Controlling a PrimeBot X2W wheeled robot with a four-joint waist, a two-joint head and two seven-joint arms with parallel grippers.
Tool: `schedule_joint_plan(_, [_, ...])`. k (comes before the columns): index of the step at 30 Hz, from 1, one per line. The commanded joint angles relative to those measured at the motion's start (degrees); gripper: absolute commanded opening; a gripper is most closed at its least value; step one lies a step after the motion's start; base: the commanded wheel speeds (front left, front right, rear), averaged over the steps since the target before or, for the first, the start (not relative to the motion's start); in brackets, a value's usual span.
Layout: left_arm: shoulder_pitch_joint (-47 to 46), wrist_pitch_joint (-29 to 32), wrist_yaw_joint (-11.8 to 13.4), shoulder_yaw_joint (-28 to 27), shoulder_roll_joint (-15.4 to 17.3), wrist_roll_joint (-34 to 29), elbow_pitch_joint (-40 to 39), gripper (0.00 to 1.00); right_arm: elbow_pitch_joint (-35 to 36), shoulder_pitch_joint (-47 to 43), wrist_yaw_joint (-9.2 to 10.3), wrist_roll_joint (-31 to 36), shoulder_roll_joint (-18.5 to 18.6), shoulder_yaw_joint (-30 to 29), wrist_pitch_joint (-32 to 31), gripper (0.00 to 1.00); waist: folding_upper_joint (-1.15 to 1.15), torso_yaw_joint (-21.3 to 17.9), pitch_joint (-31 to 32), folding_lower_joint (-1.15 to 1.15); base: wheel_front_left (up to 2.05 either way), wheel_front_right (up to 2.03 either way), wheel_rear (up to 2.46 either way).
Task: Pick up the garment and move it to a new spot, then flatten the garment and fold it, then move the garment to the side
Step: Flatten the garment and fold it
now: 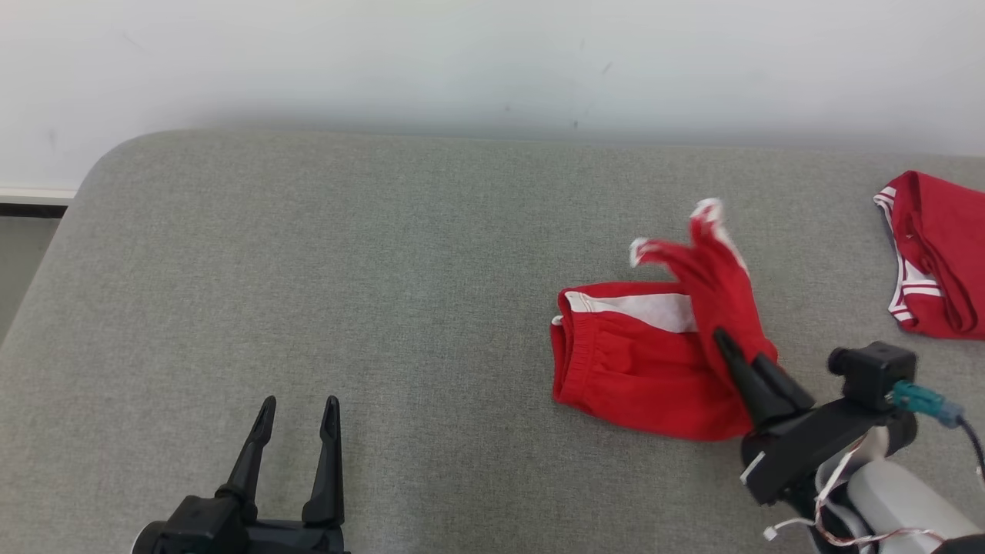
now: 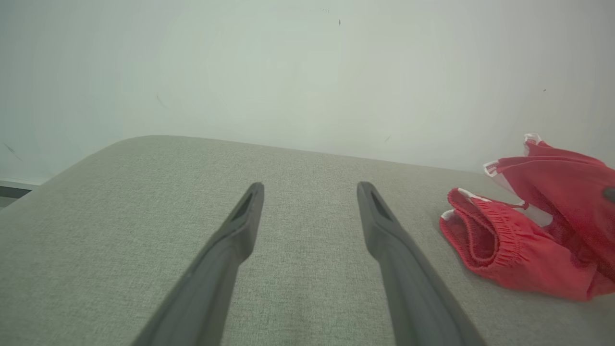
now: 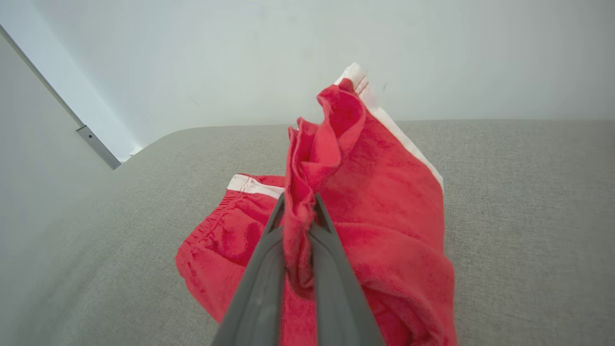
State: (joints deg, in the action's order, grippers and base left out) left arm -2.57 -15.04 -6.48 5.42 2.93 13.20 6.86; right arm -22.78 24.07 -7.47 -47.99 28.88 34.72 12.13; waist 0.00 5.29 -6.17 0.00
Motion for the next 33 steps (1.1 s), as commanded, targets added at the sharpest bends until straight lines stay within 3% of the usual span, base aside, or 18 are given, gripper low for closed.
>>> schedule_joint_plan(1, [0.6, -0.2, 0.3, -0.1, -0.1, 0.0, 0.0, 1.0, 1.2, -1.5, -0.04, 1.0, -1.1, -0.5, -1.0, 0.0, 0.0, 0.3, 0.0, 0.0, 0.0, 0.0, 0.0])
schedule_joint_plan(16, [-1.2, -0.2, 0.3, 0.3, -0.1, 0.4, 0.8, 1.0, 3.2, -5.3, -0.04, 9.8, -14.2, -6.4, -8.0, 0.0, 0.0, 2.8, -0.9, 0.0, 0.0, 0.0, 0.0])
schedule_joint_plan(24, [-1.4, -0.2, 0.7, 1.1, -0.1, 1.0, 1.0, 1.0, 0.4, -5.1, -0.04, 13.7, -18.2, -7.0, -7.8, 0.0, 0.0, 3.2, -1.3, 0.0, 0.0, 0.0, 0.0])
schedule_joint_plan(26, [-1.4, -0.2, 0.8, 1.4, -0.1, 1.2, 1.0, 1.0, -0.5, -4.9, -0.04, 14.6, -18.6, -7.0, -7.3, 0.51, 0.0, 3.3, -1.3, 0.0, 0.0, 0.0, 0.0])
schedule_joint_plan(27, [-1.4, -0.2, 0.9, 1.5, -0.1, 1.3, 1.0, 1.0, -0.9, -4.9, -0.04, 15.0, -18.7, -7.1, -7.0, 1.0, 0.0, 3.3, -1.2, 0.0, 0.0, 0.0, 0.0])
schedule_joint_plan(33, [-0.8, -0.2, 1.1, 0.9, -0.1, 1.5, 1.1, 1.0, 0.8, -5.1, -0.04, 15.3, -16.5, -9.9, -1.8, 1.0, 0.0, 3.0, -0.6, 0.0, 0.0, 0.0, 0.0])
